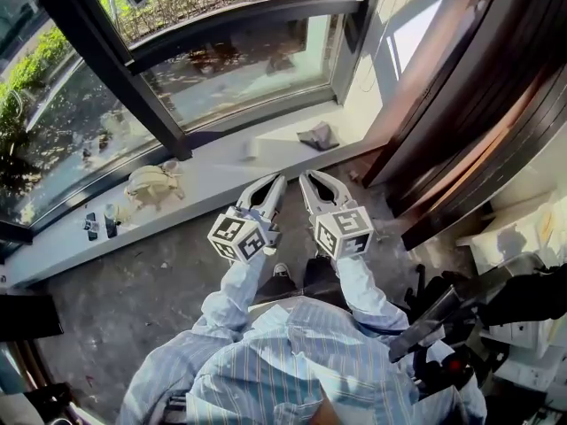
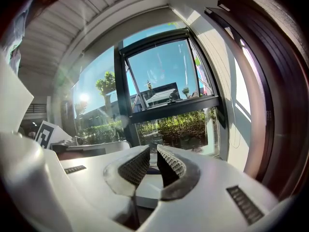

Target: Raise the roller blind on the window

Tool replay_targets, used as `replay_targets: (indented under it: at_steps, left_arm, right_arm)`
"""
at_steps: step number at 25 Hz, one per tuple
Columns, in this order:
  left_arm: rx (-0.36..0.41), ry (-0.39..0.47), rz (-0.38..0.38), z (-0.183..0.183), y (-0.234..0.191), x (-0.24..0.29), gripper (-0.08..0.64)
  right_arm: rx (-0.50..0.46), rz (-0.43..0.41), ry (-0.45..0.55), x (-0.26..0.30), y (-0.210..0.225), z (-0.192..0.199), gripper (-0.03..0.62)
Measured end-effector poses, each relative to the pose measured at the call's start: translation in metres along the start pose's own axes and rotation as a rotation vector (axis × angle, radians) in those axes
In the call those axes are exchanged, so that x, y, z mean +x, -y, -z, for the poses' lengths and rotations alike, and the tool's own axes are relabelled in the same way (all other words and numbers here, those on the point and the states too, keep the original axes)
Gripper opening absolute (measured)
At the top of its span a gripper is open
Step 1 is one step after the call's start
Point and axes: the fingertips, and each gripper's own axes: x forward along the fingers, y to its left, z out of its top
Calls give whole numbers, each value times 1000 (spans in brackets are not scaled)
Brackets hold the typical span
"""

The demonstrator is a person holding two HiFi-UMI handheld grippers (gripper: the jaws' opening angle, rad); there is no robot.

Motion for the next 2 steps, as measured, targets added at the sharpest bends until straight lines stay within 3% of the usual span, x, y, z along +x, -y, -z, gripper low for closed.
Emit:
replay_targets:
  at_steps: [2]
  left_arm:
    - [-2,3,2,-1,-1,-8,15]
  right_arm:
    - [4,-1,2,1,-8,1,52]
